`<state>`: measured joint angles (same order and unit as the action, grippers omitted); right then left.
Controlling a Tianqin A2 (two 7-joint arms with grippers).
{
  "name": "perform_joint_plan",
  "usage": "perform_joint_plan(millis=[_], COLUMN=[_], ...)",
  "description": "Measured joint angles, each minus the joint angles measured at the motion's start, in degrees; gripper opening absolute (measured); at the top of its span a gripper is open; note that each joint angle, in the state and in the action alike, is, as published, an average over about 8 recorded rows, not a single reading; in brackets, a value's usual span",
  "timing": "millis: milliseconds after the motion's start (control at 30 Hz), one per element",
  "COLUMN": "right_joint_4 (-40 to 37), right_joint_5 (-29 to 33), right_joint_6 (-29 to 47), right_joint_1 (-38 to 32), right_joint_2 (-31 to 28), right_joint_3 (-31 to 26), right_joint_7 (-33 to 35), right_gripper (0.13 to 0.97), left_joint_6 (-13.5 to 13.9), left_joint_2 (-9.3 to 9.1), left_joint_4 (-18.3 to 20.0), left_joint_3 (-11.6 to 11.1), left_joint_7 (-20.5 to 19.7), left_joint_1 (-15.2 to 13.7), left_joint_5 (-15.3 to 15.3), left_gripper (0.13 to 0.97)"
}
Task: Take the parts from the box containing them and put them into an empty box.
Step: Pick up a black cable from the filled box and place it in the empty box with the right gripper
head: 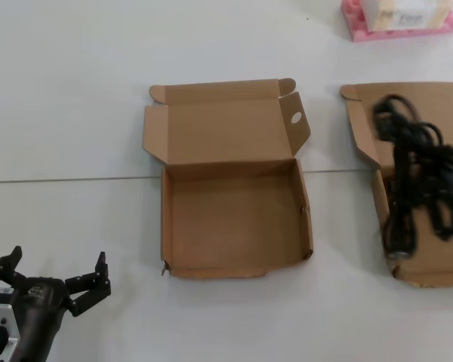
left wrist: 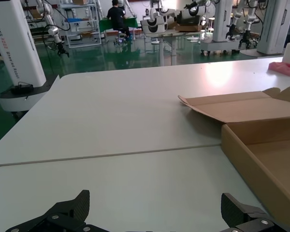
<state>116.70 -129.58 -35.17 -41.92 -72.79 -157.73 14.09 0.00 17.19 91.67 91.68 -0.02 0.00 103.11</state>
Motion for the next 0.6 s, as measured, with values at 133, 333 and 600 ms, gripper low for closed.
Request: perform_joint_plan(millis=[133,333,600], right_joint_4=[0.77,-1.33,-9.05], right_joint_5=[2.09,5.31,9.07], right_joint_6=[0.69,2.62,6.17], right_joint_1=[-0.23,0.16,0.14], right_joint_2=[3.90,13.10,25.63], right_joint_3=[0.00,0.00,0.00], right_joint_7=[0.00,0.00,0.00], right_gripper=[0.220,0.219,0.219], left_joint_6=[0.00,0.00,0.00], left_joint_2=[0.00,0.00,0.00], left_joint_4=[0.00,0.00,0.00], left_joint_3=[0.00,0.00,0.00], left_joint_7=[0.00,0.00,0.00], left_joint_1=[0.00,0.00,0.00], left_joint_5=[0.00,0.00,0.00], left_gripper=[0.966,0.966,0.966])
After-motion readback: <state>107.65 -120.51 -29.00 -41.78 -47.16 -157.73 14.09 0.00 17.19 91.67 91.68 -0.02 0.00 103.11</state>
